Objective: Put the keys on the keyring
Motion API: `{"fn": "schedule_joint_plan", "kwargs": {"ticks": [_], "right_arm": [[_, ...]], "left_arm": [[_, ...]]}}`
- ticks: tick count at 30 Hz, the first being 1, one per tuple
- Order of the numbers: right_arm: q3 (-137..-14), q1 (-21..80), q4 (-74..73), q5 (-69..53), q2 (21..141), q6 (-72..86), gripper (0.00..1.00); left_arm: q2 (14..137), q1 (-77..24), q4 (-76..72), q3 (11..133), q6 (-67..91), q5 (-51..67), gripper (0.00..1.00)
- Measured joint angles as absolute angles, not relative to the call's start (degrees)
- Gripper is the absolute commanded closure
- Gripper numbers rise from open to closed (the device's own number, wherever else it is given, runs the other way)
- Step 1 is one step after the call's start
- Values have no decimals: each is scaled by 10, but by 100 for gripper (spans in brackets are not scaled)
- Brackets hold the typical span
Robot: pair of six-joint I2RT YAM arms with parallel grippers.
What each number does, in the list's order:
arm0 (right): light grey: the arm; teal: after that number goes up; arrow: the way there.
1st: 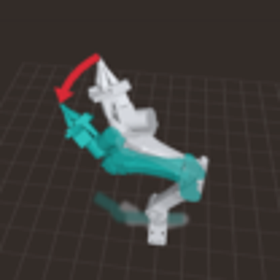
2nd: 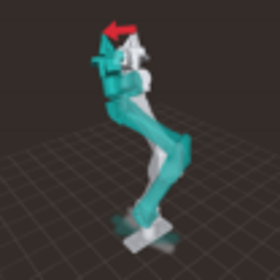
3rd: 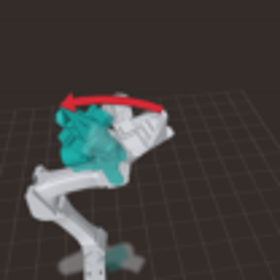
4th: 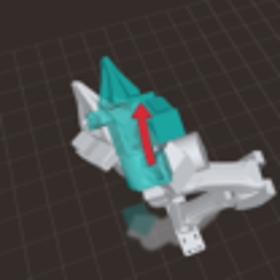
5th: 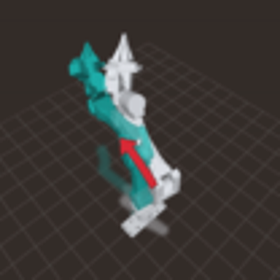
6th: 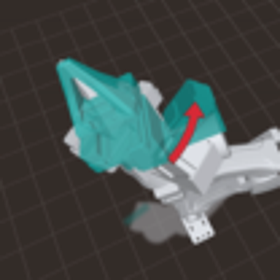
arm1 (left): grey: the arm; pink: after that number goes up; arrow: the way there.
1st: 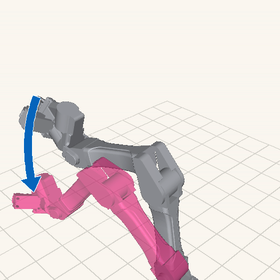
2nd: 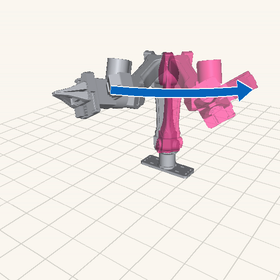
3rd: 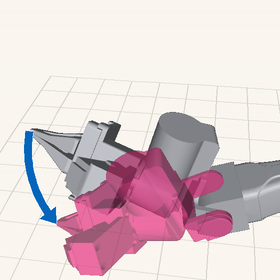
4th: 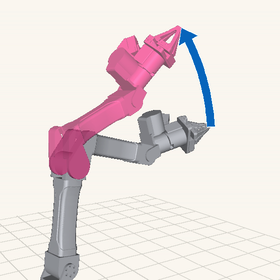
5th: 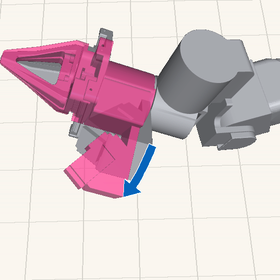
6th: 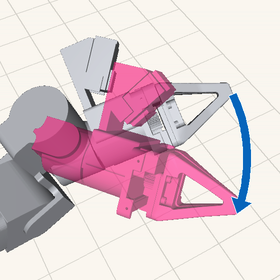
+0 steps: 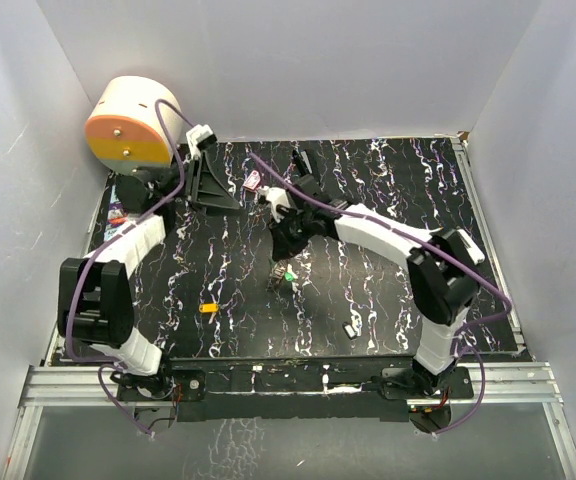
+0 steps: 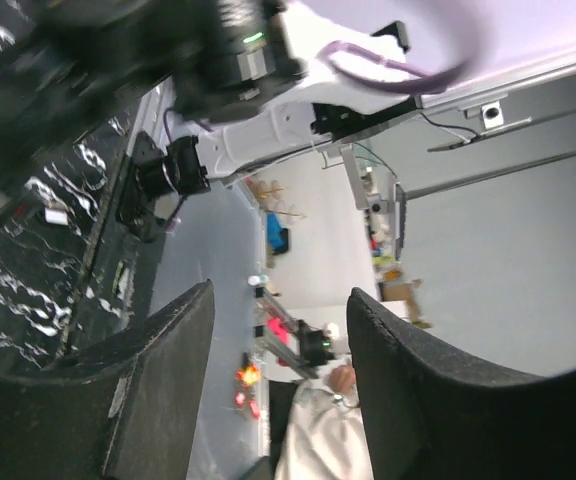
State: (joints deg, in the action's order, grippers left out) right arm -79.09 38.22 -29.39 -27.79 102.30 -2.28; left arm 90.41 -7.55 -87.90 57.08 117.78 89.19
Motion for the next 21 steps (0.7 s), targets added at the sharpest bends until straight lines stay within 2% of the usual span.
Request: {"fn": "schedule_joint_plan", "kwargs": {"ticks": [6, 10, 12, 14, 15, 19, 21], "right_arm": [[-816, 405, -266, -302, 1098, -10, 93], [-844, 412, -253, -312, 1149, -5, 93], [-850, 412, -251, -311, 1159, -2, 90], [-851, 411, -251, -310, 1160, 1, 76], [-855, 411, -250, -308, 1160, 3, 73], [-869, 411, -233, -289, 1160, 6, 69], [-870, 411, -219, -272, 1160, 8, 68]], "left_arm": [[870, -60, -897, 703, 1191, 892, 43], [813, -55, -873, 711, 1142, 880, 41], [778, -54, -764, 711, 1032, 866, 40], [744, -54, -608, 723, 901, 849, 40], [735, -53, -558, 731, 857, 841, 40], [712, -45, -359, 741, 679, 799, 41], [722, -43, -199, 769, 557, 761, 40]]}}
